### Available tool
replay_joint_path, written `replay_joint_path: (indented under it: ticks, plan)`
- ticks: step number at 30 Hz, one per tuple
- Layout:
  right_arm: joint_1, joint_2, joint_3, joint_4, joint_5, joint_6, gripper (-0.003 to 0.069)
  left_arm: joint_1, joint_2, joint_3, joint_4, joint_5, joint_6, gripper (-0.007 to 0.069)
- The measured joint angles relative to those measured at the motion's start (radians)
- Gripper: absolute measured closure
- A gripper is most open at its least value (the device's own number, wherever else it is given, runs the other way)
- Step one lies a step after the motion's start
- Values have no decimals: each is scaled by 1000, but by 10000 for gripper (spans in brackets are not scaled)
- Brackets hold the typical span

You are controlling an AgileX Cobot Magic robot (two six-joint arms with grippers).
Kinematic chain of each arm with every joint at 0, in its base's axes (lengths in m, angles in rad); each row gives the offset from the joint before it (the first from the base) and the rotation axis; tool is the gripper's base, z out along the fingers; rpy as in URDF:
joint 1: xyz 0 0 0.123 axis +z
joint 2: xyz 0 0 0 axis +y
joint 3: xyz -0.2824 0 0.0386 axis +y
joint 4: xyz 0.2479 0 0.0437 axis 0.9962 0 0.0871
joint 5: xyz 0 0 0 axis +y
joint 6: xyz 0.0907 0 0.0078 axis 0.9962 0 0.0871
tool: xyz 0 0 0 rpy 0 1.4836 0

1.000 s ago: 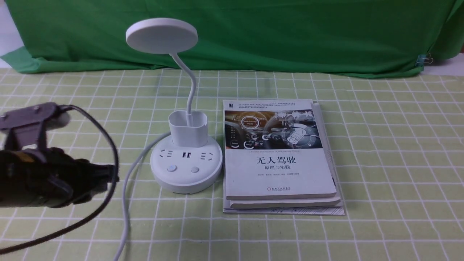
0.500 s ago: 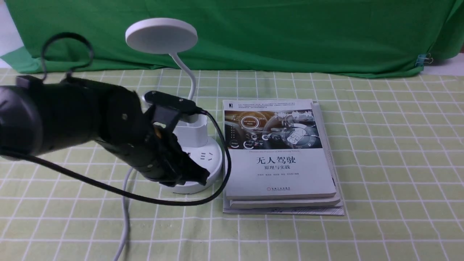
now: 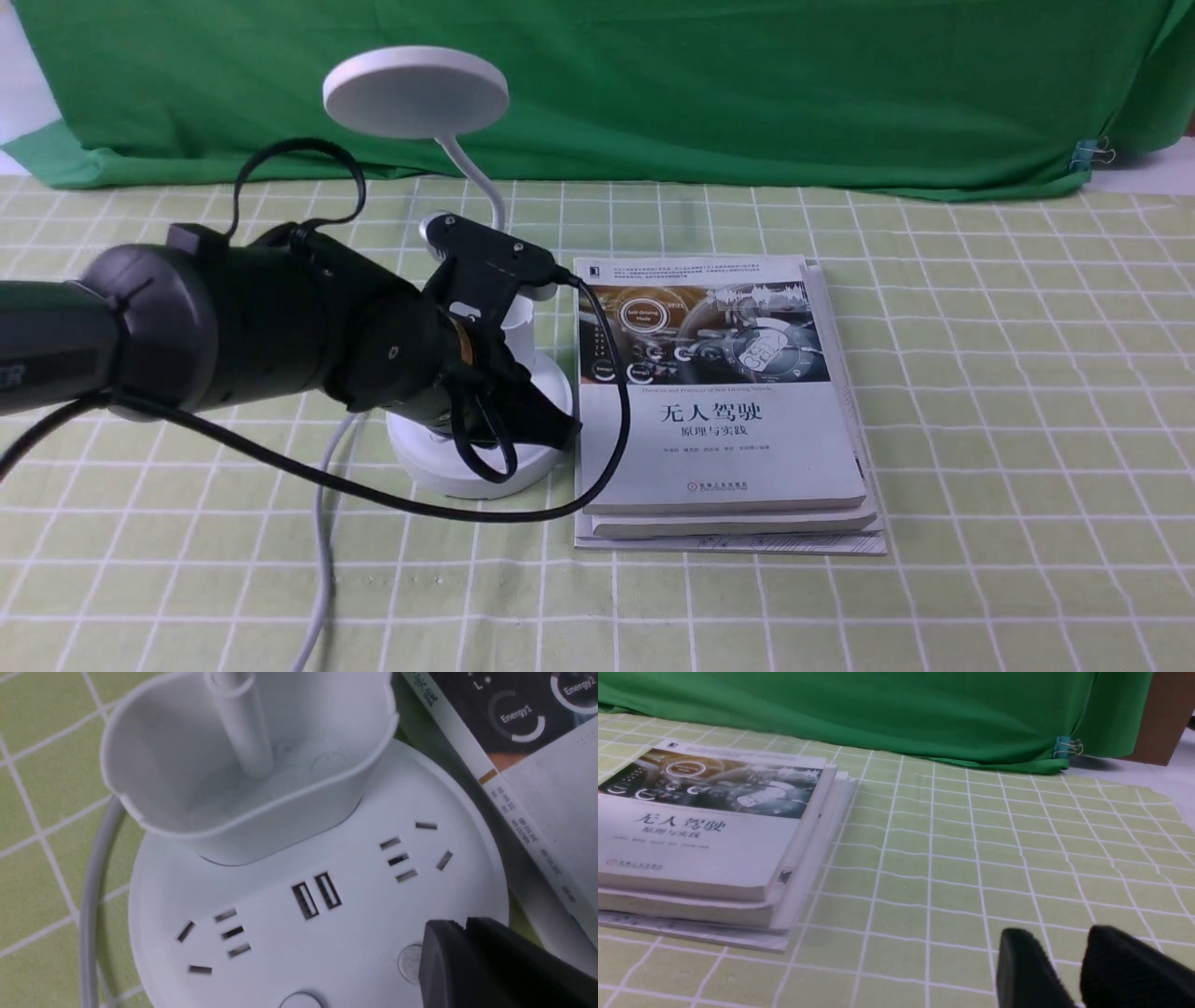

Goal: Turn on the table lamp on the green coffee tablecloth with your hand.
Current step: 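Press the power button on the lamp base to turn the lamp on with the left gripper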

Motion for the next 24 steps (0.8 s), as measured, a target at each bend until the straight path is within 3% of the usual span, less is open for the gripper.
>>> replay_joint_path:
  ticks: [24]
  plan:
    - [0,0,0,0,0,0,414,18,16,0,0,0,-35,607]
